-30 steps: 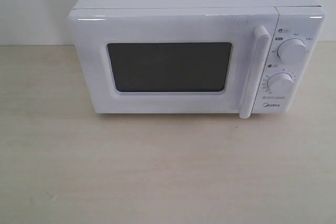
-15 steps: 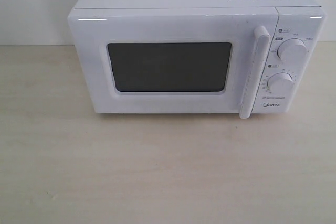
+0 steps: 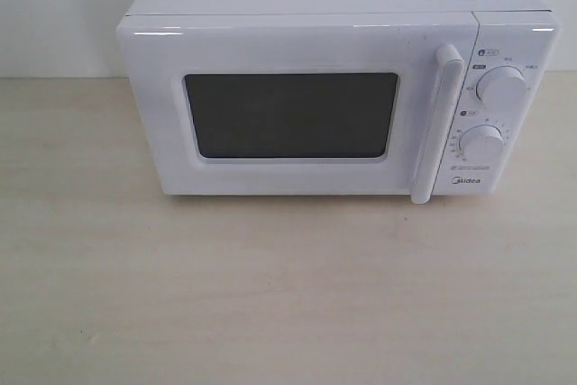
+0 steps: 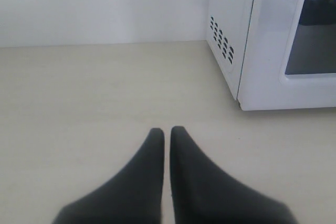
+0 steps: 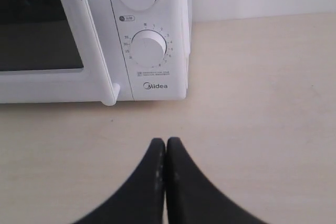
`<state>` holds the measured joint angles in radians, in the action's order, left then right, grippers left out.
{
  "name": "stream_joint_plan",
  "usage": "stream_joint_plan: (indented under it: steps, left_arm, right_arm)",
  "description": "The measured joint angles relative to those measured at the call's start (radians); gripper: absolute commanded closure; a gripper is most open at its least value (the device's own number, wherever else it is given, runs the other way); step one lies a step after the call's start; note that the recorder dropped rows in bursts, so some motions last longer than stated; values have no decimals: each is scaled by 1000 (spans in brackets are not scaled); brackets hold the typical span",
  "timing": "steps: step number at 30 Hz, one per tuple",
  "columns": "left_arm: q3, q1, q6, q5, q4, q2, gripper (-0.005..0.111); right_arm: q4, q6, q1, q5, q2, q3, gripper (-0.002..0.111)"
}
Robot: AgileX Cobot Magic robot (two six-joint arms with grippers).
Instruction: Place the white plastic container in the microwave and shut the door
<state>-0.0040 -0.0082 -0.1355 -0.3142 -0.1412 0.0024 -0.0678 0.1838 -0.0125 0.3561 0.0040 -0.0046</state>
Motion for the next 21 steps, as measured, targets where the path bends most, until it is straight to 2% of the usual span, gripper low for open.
stream_joint_plan:
  steps: [10,21]
  left_arm:
    - [0,0,0,0,0,0,103]
    - [0,0,0,0,0,0,103]
  right_arm:
    - [7,-2,57,0,0,0,108]
    - [8,-4,61,1,0,0,108]
